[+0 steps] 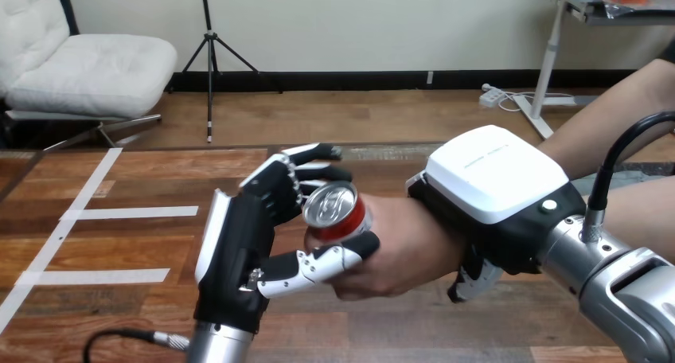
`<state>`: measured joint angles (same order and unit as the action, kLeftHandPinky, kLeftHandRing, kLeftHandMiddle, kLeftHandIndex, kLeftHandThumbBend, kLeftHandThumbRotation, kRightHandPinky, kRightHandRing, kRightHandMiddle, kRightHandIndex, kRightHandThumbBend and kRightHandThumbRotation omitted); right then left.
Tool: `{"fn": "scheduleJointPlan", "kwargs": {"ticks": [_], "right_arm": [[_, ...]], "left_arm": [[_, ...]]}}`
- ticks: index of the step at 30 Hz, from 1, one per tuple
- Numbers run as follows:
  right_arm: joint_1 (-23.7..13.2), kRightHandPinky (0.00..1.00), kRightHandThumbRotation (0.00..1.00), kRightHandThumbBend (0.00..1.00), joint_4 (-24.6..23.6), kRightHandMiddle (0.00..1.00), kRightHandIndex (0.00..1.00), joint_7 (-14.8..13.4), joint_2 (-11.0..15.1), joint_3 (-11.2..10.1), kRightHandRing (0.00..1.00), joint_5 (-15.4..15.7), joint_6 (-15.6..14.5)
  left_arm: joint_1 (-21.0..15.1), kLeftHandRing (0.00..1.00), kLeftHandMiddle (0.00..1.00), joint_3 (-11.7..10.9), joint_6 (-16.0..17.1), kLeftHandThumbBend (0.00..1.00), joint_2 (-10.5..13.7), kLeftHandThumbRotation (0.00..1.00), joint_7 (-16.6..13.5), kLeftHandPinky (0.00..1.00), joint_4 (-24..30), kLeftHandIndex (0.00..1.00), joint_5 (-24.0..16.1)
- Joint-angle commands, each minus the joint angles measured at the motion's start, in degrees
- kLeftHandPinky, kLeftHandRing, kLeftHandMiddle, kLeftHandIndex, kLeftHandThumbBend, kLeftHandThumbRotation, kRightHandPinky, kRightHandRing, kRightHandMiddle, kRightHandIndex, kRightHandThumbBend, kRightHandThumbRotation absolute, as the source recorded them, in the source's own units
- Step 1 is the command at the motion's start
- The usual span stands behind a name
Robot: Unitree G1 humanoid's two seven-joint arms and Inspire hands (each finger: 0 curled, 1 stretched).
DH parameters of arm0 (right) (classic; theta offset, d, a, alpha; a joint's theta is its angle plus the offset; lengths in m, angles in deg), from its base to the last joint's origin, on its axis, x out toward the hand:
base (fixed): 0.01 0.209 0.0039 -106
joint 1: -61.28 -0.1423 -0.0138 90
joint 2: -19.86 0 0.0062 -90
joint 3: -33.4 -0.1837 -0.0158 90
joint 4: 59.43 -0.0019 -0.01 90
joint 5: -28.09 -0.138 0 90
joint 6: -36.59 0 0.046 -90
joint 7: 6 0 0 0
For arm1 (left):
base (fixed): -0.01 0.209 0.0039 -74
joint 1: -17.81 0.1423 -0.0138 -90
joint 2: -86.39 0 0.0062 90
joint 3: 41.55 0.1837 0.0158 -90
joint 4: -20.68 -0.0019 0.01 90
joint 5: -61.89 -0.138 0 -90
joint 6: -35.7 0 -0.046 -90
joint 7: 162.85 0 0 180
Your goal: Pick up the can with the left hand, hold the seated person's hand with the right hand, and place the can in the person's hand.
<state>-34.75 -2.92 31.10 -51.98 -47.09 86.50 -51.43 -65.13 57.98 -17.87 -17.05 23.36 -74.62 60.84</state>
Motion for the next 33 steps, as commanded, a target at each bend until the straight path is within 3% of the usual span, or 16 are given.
{"fn": "scheduleJointPlan", "kwargs": {"ticks": [1,4,11,21,33], "right_arm": [[-3.36,0.64,0.00,0.99,0.63,0.73,0.71,1.69,1.26,-0.48,0.71,1.31,-0.09],[-3.55,0.68,0.01,1.00,0.57,0.77,0.75,2.02,2.24,-0.36,0.75,2.54,1.00],[-3.67,0.74,0.09,1.00,0.31,0.84,0.81,3.27,3.25,-0.20,0.83,4.71,2.27],[-3.49,0.77,0.13,1.00,0.05,0.86,0.84,3.77,3.10,-0.46,0.87,5.19,2.64],[-3.32,0.77,0.12,1.00,0.28,0.87,0.85,3.51,2.69,-0.77,0.87,5.46,2.79]], "left_arm": [[-4.39,0.92,0.94,7.69,-0.12,0.97,3.44,0.42,7.60,0.86,9.85,0.93,-6.75],[-4.74,0.97,0.98,7.68,-0.55,0.99,4.32,0.50,8.22,0.94,10.03,0.97,-7.67],[-5.52,1.00,1.00,7.96,-0.70,1.00,5.56,0.57,9.91,0.99,9.79,1.00,-7.80],[-5.92,1.00,1.00,7.91,-0.71,1.00,6.44,0.60,12.02,1.00,9.69,1.00,-7.48],[-6.66,1.00,1.00,7.73,0.87,1.00,6.34,0.62,11.53,1.00,8.28,1.00,-7.72]]}}
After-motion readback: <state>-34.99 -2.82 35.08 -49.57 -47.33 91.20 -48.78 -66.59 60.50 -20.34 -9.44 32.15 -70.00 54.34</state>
